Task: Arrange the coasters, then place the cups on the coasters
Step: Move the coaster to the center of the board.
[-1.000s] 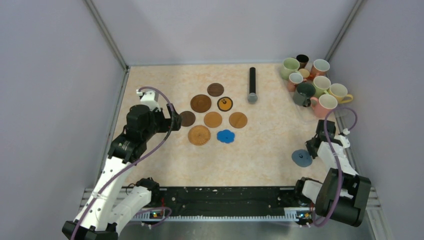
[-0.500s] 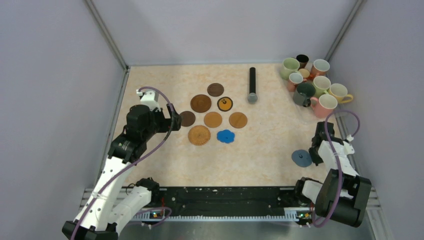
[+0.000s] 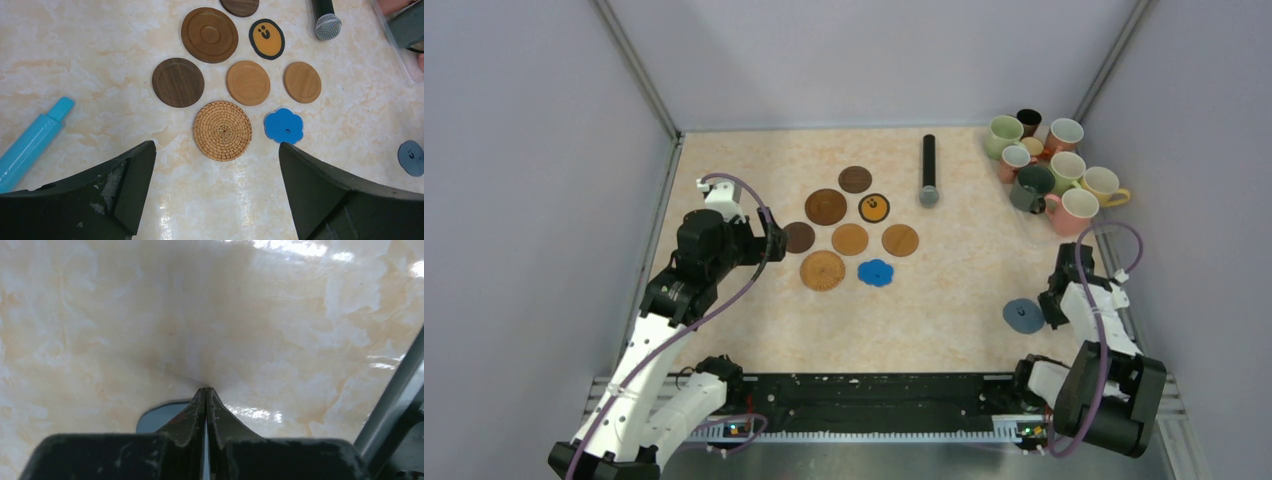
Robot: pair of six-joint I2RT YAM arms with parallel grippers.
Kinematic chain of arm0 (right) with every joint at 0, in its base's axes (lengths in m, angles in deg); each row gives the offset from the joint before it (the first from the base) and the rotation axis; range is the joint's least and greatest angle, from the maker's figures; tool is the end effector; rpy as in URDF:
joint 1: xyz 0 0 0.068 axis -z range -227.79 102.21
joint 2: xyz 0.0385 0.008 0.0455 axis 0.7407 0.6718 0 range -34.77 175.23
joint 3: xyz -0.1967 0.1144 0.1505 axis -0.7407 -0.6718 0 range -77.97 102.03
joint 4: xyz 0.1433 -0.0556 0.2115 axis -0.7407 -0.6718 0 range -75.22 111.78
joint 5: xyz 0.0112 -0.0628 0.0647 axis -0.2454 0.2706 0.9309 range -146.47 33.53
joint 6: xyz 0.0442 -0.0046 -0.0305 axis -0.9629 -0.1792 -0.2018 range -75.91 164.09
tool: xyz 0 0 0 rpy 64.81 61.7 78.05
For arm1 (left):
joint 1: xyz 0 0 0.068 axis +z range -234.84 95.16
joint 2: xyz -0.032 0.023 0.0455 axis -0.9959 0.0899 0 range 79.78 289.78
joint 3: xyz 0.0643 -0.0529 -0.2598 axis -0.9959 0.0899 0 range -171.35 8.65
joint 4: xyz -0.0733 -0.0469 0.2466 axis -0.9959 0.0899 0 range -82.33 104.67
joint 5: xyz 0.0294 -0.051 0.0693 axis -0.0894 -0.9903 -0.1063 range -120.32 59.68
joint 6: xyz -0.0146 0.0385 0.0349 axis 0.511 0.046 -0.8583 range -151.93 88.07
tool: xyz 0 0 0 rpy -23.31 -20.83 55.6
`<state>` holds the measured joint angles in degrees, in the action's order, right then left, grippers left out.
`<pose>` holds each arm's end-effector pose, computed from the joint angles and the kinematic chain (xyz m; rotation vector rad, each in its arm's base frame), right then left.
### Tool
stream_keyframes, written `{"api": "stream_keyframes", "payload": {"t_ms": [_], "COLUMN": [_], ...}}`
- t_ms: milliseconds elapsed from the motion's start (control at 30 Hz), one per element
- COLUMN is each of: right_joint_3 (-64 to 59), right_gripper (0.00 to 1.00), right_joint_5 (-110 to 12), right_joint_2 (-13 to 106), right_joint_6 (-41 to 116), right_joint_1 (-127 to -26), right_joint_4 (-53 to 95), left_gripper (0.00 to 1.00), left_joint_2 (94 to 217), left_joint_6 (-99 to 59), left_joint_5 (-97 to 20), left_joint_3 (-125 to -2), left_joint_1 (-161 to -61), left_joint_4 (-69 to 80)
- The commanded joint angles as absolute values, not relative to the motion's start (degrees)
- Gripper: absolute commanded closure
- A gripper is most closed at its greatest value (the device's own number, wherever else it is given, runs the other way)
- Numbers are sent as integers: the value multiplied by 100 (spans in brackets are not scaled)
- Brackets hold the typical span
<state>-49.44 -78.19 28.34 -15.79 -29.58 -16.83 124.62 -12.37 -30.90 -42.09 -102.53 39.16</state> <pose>0.1547 -0.0649 0.1569 1.7701 2.0601 -0.3439 0.1613 -0.0517 0.3372 -0.0268 2.0429 -0.4207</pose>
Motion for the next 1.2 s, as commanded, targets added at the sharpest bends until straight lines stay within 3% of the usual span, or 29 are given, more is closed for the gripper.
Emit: {"api": "stream_keyframes", "payload": {"t_ms": [0, 333, 667, 933, 1033, 1167], "right_joint_3": [-5384, -5470, -5482, -4777, -4705, -4614], "right_gripper": [100, 100, 100, 100, 89, 85], "right_joint_5": [-6487, -5749, -5449, -5844, -5848, -6250], "right_joint_2": [2826, 2353, 2711, 2900, 2905, 2920], "right_joint_6": [-1771, -2046, -2239, -1037, -862, -693], "right_joint_1": [-3241, -3917, -4600, -4616, -4616, -4613], "right_joint_4": [-1859, -1540, -1130, -1236, -1412, -1984], "left_gripper": [1, 1, 1, 1, 1, 1], "left_joint_2": [12436, 12406, 12359, 12346, 12344, 12351], "left_joint_6": [-1268, -1268, -1277, -1277, -1277, -1277], "left_joint_5": [-3136, -3098, -3082, -3086, -3093, -3091], "left_joint_3": [-4197, -4197, -4181, -4171, -4171, -4172], "left_joint_1": [-10268, -10263, -10268, -10266, -10268, -10268], "left_joint_4": [3689, 3683, 3695, 3703, 3691, 3696]}}
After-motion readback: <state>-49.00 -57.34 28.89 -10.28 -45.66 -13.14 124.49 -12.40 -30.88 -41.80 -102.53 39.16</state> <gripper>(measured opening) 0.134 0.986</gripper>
